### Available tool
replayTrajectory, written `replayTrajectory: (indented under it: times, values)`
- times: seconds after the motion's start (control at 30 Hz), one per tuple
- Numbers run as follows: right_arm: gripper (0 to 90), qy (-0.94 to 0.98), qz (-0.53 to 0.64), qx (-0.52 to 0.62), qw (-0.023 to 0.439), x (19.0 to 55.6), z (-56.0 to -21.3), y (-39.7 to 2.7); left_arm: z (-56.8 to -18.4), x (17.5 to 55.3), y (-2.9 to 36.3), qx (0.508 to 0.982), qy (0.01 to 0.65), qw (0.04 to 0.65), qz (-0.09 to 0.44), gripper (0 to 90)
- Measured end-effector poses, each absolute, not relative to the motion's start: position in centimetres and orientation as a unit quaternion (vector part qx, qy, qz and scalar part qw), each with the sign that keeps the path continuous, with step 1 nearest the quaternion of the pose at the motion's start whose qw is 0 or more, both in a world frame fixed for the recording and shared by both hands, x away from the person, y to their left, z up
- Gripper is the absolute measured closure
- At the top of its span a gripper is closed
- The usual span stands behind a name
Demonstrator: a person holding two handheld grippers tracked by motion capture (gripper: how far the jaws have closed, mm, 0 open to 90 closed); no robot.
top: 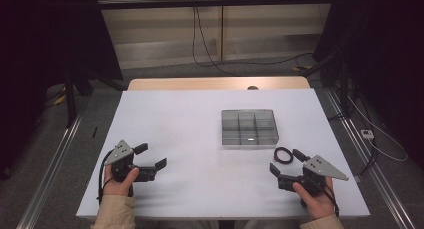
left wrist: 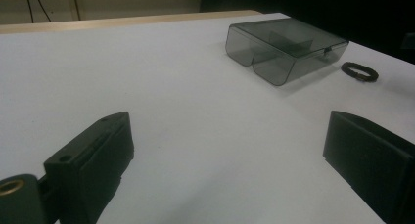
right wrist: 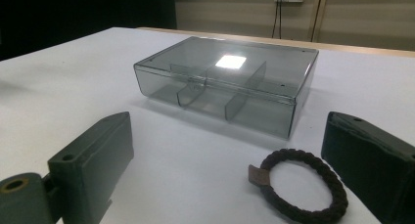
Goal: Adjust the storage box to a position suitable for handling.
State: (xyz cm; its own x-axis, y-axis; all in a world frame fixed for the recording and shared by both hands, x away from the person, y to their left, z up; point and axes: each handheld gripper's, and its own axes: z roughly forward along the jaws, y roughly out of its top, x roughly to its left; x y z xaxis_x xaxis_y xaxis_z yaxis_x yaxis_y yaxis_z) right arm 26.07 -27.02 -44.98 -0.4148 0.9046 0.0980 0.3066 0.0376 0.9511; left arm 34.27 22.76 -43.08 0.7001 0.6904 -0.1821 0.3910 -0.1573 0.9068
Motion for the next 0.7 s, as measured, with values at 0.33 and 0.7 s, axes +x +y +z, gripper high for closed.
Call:
replayTrajectory:
  times: [0.33,0.7]
  values:
    - [8.9,0.665,0.511,0.459,0.292,26.5,-44.7,-27.0,-43.1,34.6,22.5,0.750,0.359,0.540,0.134,4.5]
    - [25.8,0.671,0.502,0.454,0.302,27.7,-43.8,-27.3,-43.0,35.1,22.4,0.745,0.359,0.547,0.127,4.3]
